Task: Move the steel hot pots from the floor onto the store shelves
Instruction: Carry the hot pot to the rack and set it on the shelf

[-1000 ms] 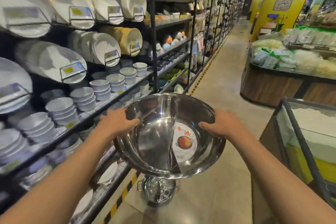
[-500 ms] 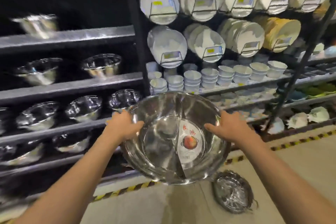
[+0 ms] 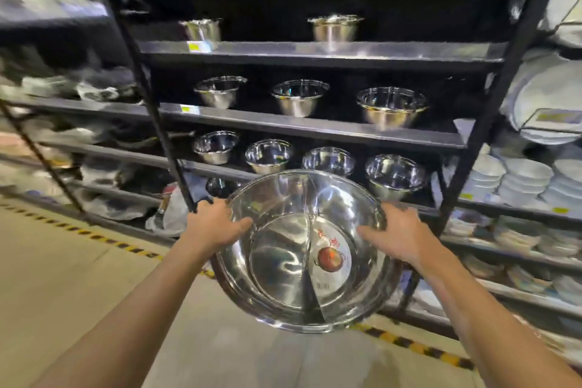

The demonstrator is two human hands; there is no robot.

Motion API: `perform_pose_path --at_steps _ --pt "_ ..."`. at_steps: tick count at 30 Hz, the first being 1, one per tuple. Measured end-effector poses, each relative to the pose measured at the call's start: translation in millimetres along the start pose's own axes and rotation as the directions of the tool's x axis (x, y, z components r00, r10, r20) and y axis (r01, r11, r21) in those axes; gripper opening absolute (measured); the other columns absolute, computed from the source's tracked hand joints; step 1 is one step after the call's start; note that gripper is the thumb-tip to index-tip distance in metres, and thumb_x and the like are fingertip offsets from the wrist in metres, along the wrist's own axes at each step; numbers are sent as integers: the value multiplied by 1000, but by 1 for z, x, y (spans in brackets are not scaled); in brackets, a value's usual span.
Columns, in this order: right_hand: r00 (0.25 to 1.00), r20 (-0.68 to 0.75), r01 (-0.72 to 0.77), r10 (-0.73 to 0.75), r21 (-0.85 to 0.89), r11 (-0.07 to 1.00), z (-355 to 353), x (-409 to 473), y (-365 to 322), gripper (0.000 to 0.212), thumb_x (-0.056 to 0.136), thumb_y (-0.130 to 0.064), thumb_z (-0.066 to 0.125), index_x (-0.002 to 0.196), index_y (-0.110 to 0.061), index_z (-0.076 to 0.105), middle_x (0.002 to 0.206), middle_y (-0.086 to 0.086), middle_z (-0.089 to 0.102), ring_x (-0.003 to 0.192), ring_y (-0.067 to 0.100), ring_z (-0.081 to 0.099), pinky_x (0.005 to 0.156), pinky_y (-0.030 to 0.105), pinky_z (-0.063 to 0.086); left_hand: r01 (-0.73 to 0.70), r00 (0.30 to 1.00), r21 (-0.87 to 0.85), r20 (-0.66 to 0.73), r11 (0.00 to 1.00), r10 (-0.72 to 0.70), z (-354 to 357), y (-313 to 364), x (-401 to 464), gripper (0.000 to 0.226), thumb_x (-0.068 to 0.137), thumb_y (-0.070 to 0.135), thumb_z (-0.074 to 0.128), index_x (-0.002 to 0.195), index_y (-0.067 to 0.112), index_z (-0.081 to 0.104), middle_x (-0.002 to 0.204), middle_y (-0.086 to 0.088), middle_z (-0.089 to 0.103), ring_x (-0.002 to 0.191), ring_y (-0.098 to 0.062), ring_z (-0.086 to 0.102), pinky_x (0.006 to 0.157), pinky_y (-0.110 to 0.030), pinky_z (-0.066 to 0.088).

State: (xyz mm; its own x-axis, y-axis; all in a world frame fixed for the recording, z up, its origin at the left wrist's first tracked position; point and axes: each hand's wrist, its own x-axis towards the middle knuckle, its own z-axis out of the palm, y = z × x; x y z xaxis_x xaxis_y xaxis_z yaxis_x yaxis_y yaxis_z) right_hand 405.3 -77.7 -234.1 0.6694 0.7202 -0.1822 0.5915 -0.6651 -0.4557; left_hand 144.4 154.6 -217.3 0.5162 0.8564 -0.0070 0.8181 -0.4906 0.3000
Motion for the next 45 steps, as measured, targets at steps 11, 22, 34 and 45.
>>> perform_pose_path --at_steps 11,22,34,45 --pt "998 62 -20 22 -34 999 48 82 -69 83 72 -85 51 134 -30 48 137 19 46 121 43 50 96 52 50 50 999 38 -5 998 -50 7 -70 67 48 85 63 60 89 16 55 70 7 44 83 -21 51 57 -30 32" --pt "997 67 -32 27 76 997 48 163 -86 59 77 -73 58 120 -33 50 123 13 47 118 40 49 94 51 50 69 997 91 31 993 -72 6 -68 165 60 83 67 56 100 9 62 100 -13 66 107 -34 58 88 -44 51" --pt "925 -67 -373 374 29 927 82 186 -117 90 81 -73 59 150 -22 33 155 22 28 137 48 35 104 55 42 -137 968 -10 213 991 136 37 -90 296 64 83 67 55 109 10 58 122 -21 57 124 -42 45 99 -50 41" --pt "850 -112 -511 515 65 857 139 159 -141 82 79 -75 58 143 -25 42 134 23 42 122 48 49 99 52 47 -228 906 -96 344 969 247 83 -134 320 63 80 66 57 121 18 57 129 -17 54 123 -38 44 87 -45 39"
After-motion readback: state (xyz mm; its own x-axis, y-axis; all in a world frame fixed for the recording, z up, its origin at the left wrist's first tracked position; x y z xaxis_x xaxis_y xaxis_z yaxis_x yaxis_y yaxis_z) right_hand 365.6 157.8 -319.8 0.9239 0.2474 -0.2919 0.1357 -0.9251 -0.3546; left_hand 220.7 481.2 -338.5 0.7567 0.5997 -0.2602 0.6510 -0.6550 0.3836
